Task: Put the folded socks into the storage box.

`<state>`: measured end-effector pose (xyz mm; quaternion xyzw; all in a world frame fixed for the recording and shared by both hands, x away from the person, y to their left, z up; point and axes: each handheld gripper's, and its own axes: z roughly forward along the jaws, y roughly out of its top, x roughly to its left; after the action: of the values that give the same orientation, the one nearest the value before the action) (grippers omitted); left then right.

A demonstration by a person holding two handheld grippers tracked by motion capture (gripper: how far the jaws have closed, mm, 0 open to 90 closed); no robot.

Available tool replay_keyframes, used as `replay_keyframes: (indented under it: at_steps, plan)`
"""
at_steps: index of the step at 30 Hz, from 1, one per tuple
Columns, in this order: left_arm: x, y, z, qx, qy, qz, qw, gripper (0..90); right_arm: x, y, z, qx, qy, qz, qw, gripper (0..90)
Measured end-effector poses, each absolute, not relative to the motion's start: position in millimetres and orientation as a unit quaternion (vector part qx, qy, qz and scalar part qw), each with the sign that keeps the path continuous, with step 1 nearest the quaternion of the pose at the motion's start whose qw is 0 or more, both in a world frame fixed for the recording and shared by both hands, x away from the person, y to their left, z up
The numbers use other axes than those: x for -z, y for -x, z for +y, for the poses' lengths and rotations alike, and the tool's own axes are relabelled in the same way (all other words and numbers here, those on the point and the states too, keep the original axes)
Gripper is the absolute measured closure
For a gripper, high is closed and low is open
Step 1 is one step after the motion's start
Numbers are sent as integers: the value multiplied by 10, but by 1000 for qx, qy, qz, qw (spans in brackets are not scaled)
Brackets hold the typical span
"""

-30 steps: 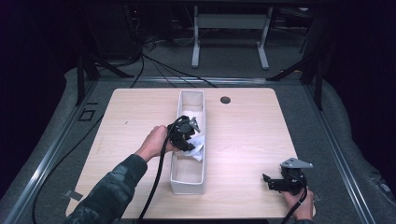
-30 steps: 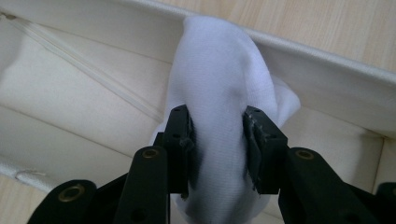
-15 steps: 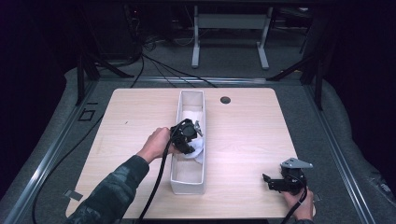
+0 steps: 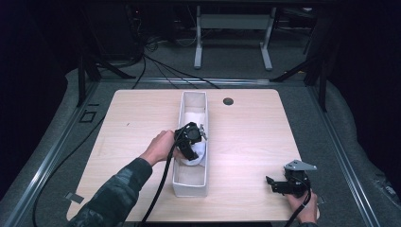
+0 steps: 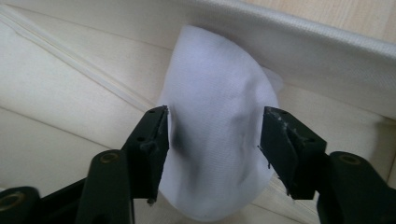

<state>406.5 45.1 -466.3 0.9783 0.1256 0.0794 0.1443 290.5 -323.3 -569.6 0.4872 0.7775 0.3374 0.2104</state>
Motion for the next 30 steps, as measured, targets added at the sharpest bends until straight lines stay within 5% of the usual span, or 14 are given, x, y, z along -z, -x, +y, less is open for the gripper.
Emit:
replay_keyframes:
  at_steps: [4,11,19,24,30]
  plan:
    - [4616,-4029,444,-84,-979,118,147,446,5696,-2905,-3233,-337,-487,778,210,110]
    - [4683,-4062,385,-89,-981,115,129,651,5696,-2905,-3233,-337,-488,777,211,111]
    - [4760,-4081,329,-89,-983,117,114,689,5695,-2902,-3231,-336,-488,777,213,114]
    - [4748,-4080,338,-85,-983,119,116,660,5696,-2905,-3233,-338,-487,778,211,114]
    - [4654,-4078,413,-82,-979,132,131,419,5696,-2904,-3232,-337,-487,777,211,114]
